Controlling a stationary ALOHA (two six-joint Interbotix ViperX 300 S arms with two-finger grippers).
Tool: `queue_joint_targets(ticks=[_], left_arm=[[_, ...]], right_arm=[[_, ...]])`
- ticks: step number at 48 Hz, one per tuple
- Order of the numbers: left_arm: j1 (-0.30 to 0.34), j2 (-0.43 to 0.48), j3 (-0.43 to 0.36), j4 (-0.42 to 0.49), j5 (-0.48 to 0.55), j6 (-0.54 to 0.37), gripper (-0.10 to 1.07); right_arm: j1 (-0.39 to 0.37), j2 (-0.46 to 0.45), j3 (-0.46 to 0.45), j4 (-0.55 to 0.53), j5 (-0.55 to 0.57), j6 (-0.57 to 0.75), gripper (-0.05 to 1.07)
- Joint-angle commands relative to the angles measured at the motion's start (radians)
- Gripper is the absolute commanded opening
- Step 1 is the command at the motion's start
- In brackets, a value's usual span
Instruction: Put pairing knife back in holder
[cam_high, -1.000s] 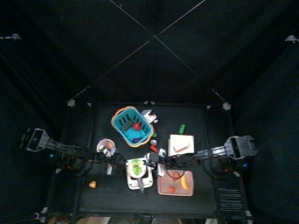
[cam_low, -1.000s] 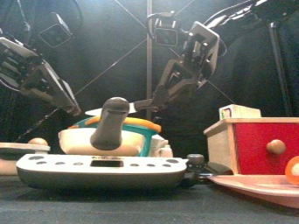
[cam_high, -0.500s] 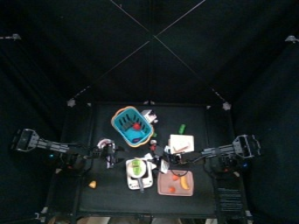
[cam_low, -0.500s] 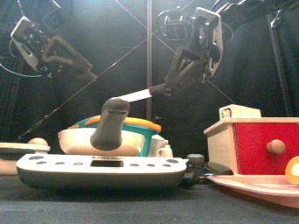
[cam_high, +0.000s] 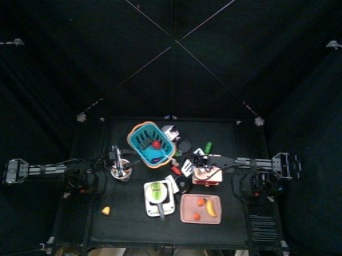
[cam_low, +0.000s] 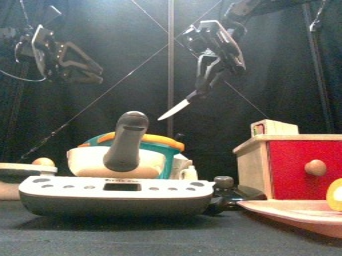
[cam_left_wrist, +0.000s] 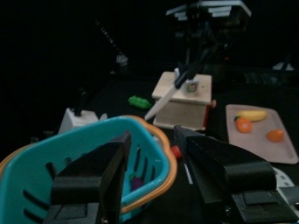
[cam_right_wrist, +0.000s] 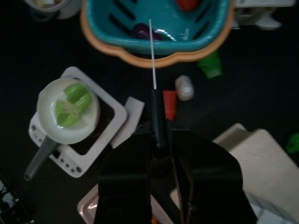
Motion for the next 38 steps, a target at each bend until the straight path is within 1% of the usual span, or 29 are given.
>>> queue_joint_targets(ticks=[1, 10, 17, 19, 22, 28, 31, 38], left_arm=[[0.015, -0.002, -0.008, 0.014, 0.003, 0.002, 0.82], [0.009, -0.002, 0.014, 0.032, 0.003, 0.002, 0.82], [0.011, -0.002, 0.012, 0.041, 0.003, 0.002, 0.82], [0.009, -0.002, 0.011, 0.041, 0.003, 0.002, 0.82], [0.011, -0.002, 0.012, 0.043, 0.003, 0.002, 0.82], [0.009, 0.000, 0.012, 0.043, 0.003, 0.002, 0.82], [0.009, 0.000, 0.015, 0.043, 0.003, 0.002, 0.82], [0.009, 0.000, 0.023, 0.041, 0.003, 0.000, 0.82]], right_arm=[[-0.063, -0.018, -0.066, -0.003, 0.066, -0.002, 0.43], [-0.175, -0.012, -0.118, 0.012, 0.133, -0.002, 0.43], [-0.249, 0.028, -0.156, 0.028, 0.202, -0.014, 0.43], [-0.262, 0.043, -0.170, 0.028, 0.225, -0.035, 0.43], [-0.278, 0.075, -0.201, 0.032, 0.262, -0.103, 0.43], [-0.301, 0.137, -0.259, 0.046, 0.302, -0.218, 0.43], [-0.328, 0.172, -0.288, 0.052, 0.328, -0.267, 0.43], [-0.364, 0.230, -0.324, 0.067, 0.356, -0.336, 0.43]])
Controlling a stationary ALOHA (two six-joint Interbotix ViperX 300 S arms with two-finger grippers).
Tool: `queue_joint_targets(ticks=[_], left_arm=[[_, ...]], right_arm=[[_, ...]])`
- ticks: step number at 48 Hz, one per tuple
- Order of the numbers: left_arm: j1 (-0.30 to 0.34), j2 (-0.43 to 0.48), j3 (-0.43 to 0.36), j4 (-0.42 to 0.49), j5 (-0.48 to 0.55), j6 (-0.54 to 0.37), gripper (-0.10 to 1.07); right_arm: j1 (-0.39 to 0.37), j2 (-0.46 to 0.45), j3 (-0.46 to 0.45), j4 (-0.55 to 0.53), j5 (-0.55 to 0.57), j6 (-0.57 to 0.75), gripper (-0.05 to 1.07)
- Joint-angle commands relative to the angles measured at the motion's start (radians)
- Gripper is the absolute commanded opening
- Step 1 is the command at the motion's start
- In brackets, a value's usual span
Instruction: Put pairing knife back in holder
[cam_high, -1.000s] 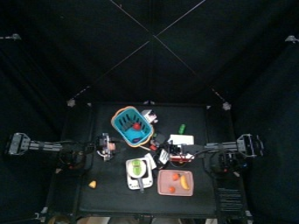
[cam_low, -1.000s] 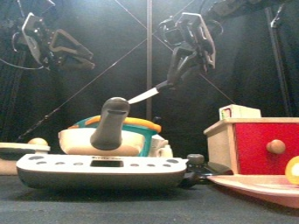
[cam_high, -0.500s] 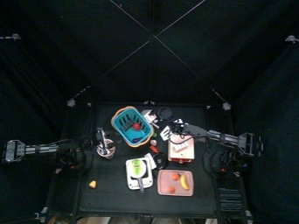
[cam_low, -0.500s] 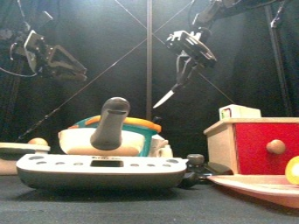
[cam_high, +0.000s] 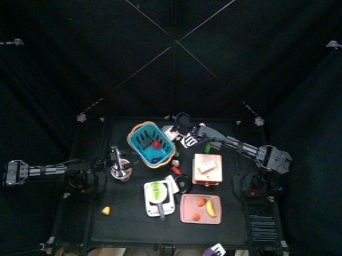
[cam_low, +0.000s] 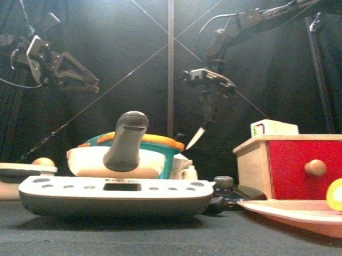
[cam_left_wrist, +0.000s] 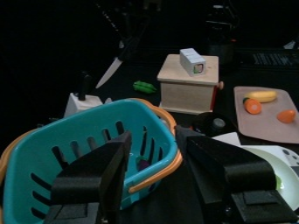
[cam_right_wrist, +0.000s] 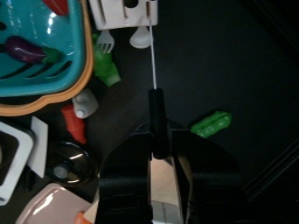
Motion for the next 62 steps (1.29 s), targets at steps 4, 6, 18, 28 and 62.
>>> queue_joint_targets(ticks=[4, 6, 18, 28, 62], left_arm=[[-0.002, 0.002, -0.008, 0.003, -0.003, 0.000, 0.82], [0.000, 0.000, -0.008, 0.002, -0.003, 0.000, 0.82], [0.000, 0.000, -0.003, 0.002, -0.003, 0.000, 0.82], [0.000, 0.000, -0.003, 0.002, -0.003, 0.000, 0.82], [0.006, 0.000, 0.008, 0.002, -0.003, 0.000, 0.82]], right_arm=[[-0.034, 0.021, -0.061, 0.011, 0.011, -0.044, 0.43], [-0.037, 0.026, -0.066, 0.008, 0.012, -0.044, 0.43], [-0.043, 0.034, -0.074, 0.015, 0.012, -0.046, 0.43], [-0.037, 0.031, -0.078, 0.025, 0.012, -0.048, 0.43], [-0.026, 0.051, -0.098, 0.052, 0.015, -0.049, 0.43]])
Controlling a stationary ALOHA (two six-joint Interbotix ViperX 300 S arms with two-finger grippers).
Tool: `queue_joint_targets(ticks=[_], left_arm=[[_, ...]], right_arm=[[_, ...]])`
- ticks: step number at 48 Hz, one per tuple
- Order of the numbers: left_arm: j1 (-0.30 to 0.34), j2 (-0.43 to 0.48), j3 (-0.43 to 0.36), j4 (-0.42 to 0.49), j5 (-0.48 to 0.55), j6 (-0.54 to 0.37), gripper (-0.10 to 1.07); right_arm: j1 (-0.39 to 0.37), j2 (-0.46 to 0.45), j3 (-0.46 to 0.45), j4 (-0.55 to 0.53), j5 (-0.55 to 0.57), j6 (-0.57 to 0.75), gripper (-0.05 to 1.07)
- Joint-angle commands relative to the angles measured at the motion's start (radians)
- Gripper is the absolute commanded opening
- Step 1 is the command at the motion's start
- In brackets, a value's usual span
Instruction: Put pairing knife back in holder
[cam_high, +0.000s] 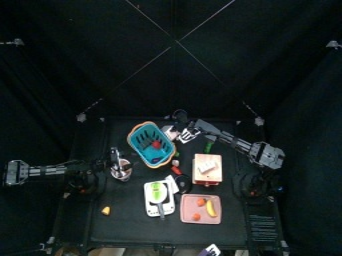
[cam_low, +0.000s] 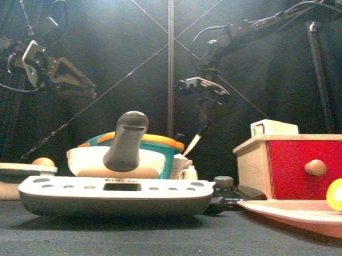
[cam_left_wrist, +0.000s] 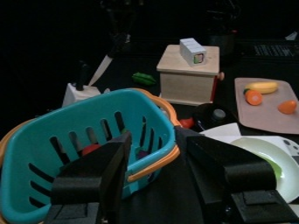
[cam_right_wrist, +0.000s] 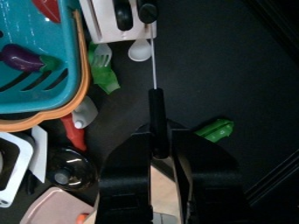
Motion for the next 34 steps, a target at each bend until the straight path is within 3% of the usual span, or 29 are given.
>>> queue_joint_targets(ticks=[1, 34], left_arm=[[0.005, 0.002, -0.015, 0.003, -0.005, 0.000, 0.82], [0.005, 0.002, -0.014, 0.005, -0.005, 0.000, 0.82]], right_arm=[[0.002, -0.021, -0.029, 0.002, -0.003, -0.003, 0.43], [0.000, 0.011, -0.044, -0.017, -0.009, -0.003, 0.43]])
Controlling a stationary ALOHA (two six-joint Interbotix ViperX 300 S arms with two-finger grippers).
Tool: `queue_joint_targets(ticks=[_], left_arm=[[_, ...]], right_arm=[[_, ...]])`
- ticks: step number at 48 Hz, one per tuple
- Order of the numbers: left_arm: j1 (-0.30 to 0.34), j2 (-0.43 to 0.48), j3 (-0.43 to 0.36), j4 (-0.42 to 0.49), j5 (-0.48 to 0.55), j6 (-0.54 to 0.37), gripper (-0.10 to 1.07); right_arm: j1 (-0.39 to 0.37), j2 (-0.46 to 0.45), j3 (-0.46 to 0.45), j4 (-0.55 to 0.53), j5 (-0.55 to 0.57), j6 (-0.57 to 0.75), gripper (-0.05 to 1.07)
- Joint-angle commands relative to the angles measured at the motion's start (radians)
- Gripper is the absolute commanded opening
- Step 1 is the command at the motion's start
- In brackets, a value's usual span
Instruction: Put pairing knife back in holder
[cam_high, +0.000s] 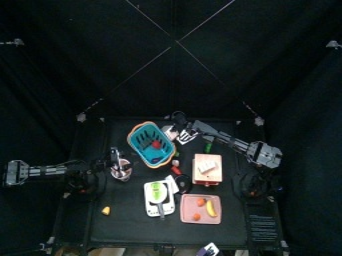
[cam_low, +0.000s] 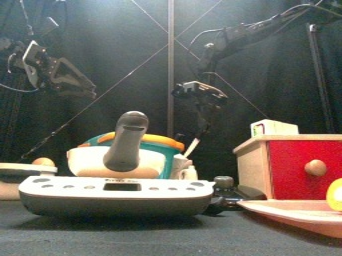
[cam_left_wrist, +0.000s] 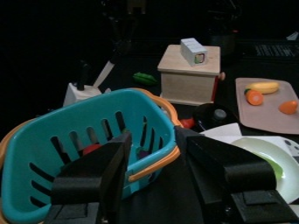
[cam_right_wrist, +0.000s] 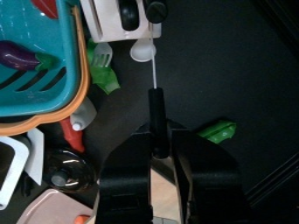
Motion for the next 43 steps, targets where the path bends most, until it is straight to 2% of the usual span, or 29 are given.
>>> queue_joint_targets(ticks=[1, 43], left_arm=[[0.005, 0.003, -0.014, 0.003, -0.005, 0.000, 0.82], [0.003, 0.003, -0.011, 0.003, -0.003, 0.000, 0.82]], right_arm=[[-0.005, -0.021, -0.037, -0.009, -0.011, -0.002, 0.43], [-0.008, 0.049, -0.077, -0.017, -0.083, 0.002, 0.46]])
